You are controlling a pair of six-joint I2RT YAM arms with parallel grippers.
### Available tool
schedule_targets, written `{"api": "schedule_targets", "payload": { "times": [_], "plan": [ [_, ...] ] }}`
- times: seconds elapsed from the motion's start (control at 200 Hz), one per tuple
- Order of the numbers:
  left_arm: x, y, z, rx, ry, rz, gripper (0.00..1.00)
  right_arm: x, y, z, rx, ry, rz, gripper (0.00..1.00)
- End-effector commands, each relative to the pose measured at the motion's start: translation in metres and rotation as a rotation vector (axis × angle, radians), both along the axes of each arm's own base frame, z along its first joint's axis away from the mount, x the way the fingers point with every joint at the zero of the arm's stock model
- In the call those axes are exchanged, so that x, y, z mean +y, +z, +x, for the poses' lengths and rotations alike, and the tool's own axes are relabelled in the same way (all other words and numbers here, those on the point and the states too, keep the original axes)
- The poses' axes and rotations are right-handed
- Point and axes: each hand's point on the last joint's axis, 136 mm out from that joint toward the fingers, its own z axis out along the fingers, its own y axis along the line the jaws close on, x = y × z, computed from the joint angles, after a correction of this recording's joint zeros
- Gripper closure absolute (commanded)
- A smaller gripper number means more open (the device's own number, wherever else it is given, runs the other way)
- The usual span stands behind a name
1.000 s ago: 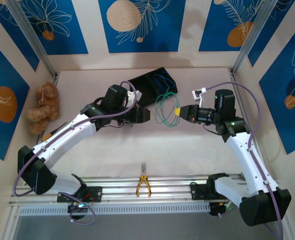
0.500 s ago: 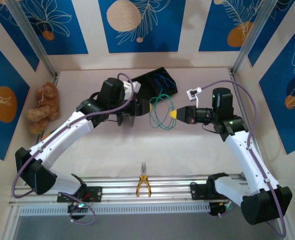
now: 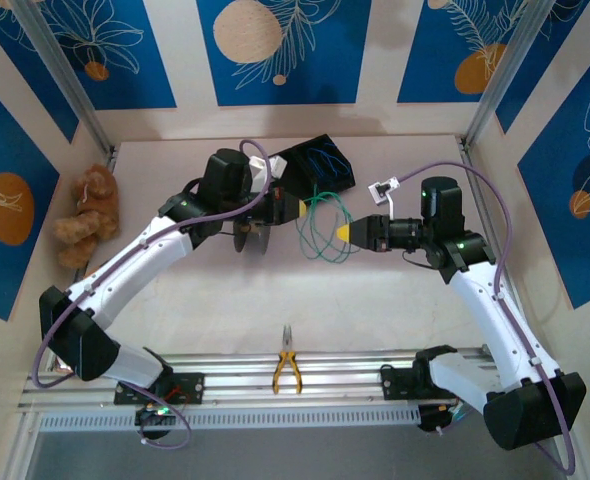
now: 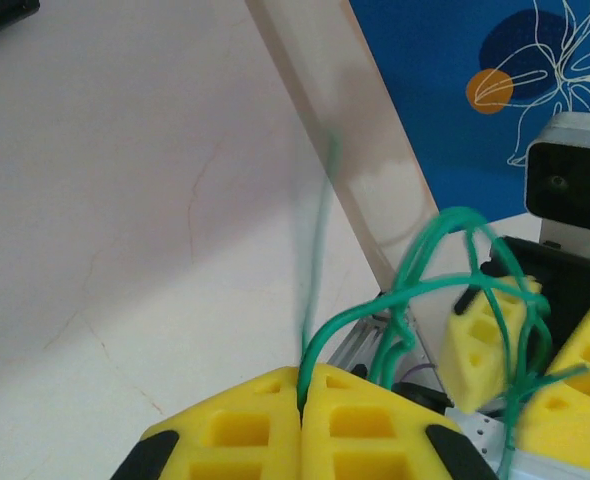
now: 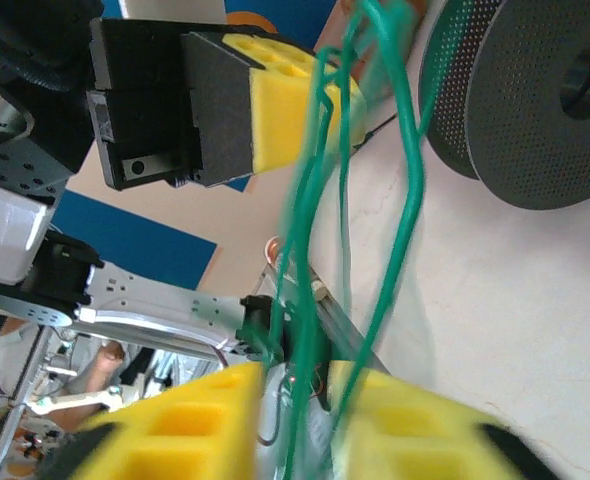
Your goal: Wrap the cables
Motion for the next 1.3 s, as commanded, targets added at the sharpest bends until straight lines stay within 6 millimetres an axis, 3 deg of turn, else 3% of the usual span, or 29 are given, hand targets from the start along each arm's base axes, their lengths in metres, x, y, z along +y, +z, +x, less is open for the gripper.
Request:
{"api": "schedule_targets", "payload": {
  "times": [0.0,0.065,0.185,0.32,0.445,0.565,0.655,0.905,1.1,1.296],
  "plan": [
    [0.006,0.017,0.007,-0.079,0.026,-0.004,1.00,-0.006,0.013,-0.003,-0.052,-0.030,-0.033,0.45],
    [0.011,0.015,0.008,-0.119,0.038,0.028,1.00,-0.012,0.019,-0.001,-0.063,-0.063,-0.045,0.38],
    [0.014,0.011,0.005,-0.192,0.008,0.068,1.00,-0.020,0.034,0.000,-0.091,-0.108,-0.045,0.34],
    [0.021,0.004,0.007,-0.274,0.015,0.145,1.00,-0.031,0.042,0.011,-0.087,-0.182,-0.092,0.35],
    [0.027,0.006,0.007,-0.365,0.040,0.199,1.00,-0.034,0.044,0.017,-0.074,-0.201,-0.123,0.43],
    [0.026,0.011,0.004,-0.448,0.030,0.215,1.00,-0.026,0.053,0.016,-0.080,-0.149,-0.086,0.59],
    [0.023,0.014,-0.002,-0.490,-0.009,0.209,1.00,-0.022,0.058,0.019,-0.091,-0.128,-0.084,0.64],
    [0.011,0.020,-0.026,-0.532,-0.186,0.172,1.00,-0.015,0.068,0.047,-0.096,-0.091,-0.094,0.60],
    [0.007,0.019,-0.029,-0.535,-0.225,0.181,1.00,0.002,0.074,0.064,-0.079,-0.043,-0.085,0.54],
    [0.001,0.017,-0.028,-0.539,-0.236,0.178,1.00,0.028,0.058,0.073,-0.030,-0.008,-0.140,0.52]
  ]
}}
